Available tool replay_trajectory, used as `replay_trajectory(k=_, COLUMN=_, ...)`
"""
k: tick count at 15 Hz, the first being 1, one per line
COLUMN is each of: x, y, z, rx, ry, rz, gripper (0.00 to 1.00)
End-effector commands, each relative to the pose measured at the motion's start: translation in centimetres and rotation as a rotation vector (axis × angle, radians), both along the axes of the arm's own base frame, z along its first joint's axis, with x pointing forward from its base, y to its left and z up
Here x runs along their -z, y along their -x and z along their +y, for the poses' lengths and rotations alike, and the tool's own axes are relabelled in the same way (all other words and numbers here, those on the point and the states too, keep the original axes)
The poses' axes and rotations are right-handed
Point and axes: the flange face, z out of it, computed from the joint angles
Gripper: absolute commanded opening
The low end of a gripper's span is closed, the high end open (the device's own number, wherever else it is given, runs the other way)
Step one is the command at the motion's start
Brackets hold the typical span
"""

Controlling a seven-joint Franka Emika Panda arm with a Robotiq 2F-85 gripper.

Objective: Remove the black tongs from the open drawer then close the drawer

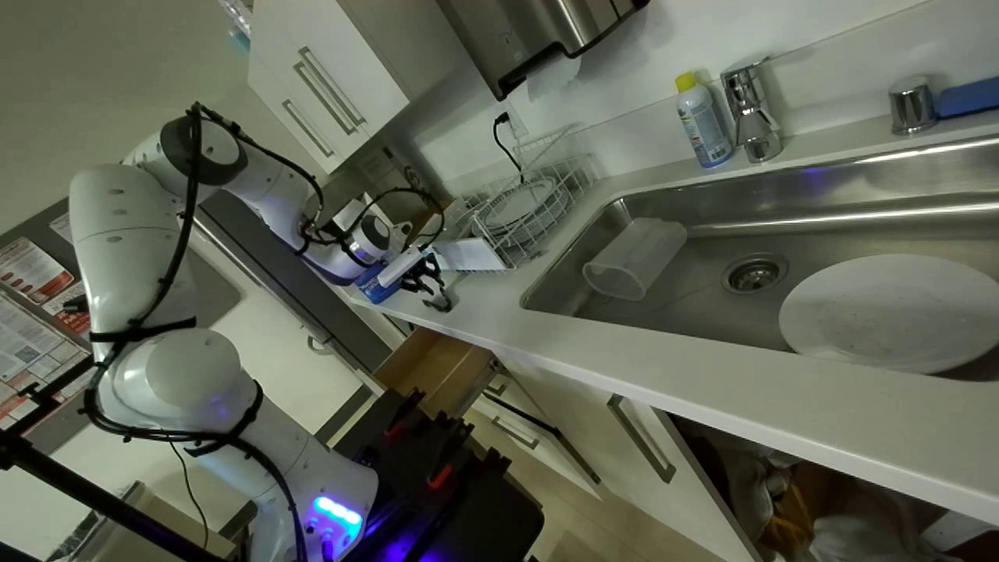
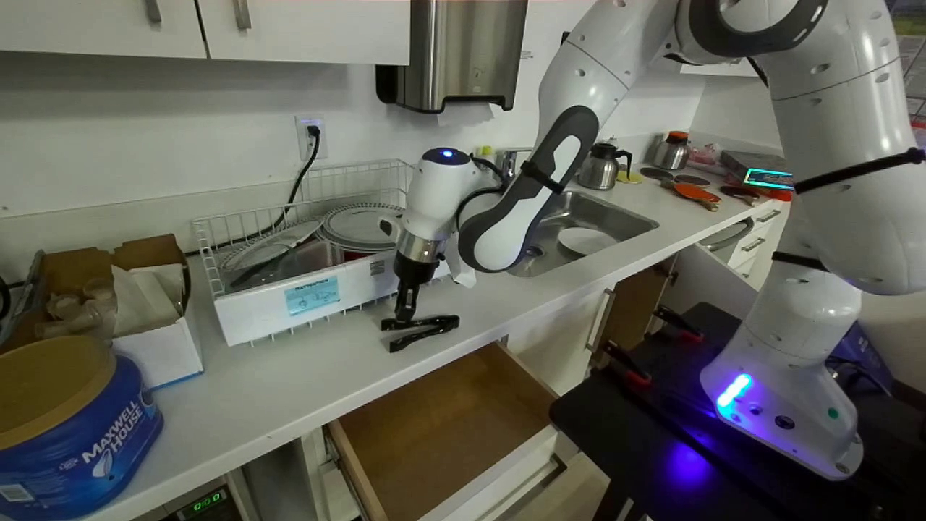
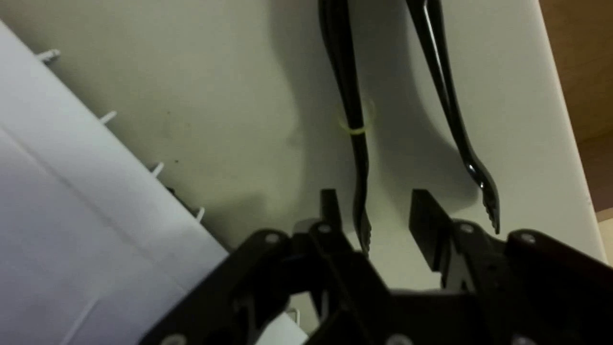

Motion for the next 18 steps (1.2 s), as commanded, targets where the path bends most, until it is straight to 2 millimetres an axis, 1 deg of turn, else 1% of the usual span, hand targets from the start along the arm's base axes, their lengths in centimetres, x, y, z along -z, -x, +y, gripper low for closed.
replay_trajectory(k=1, x=-1.3, y=0.0, z=1.0, rx=0.02, ry=-0.035, rz=-0.009, gripper=0.75)
replay_trajectory(k=2, x=-1.8, y=0.3, z=1.3, rx=0.037, ry=-0.044, rz=-0.013, gripper=0.83)
replay_trajectory(k=4, x=-3.4, y=1.7, z=2.6, rx=0.062, ry=-0.055, rz=-0.024, gripper=0.98)
replay_trajectory(k=6, x=-5.1, y=3.7, z=4.2, rx=0.087, ry=-0.06, rz=-0.046, gripper=1.0)
replay_trajectory(k=8, x=-6.7, y=6.3, z=5.9, rx=0.104, ry=-0.064, rz=-0.056, gripper=1.0)
replay_trajectory(k=11, x=-8.0, y=10.6, z=8.0, rx=0.113, ry=-0.063, rz=-0.075, gripper=1.0)
replay_trajectory(k=13, x=-8.2, y=13.9, z=9.4, rx=0.107, ry=-0.052, rz=-0.084, gripper=1.0)
replay_trajectory(k=15, x=-7.3, y=17.0, z=10.3, rx=0.115, ry=-0.023, rz=-0.079, gripper=1.0)
replay_trajectory(k=16, x=-6.6, y=18.3, z=10.5, rx=0.113, ry=0.014, rz=-0.058, gripper=1.0)
replay_trajectory(k=17, x=-6.6, y=16.4, z=11.2, rx=0.095, ry=-0.033, rz=-0.061, gripper=1.0)
replay_trajectory(k=18, x=-6.1, y=17.6, z=11.5, rx=0.094, ry=-0.012, rz=-0.053, gripper=1.0)
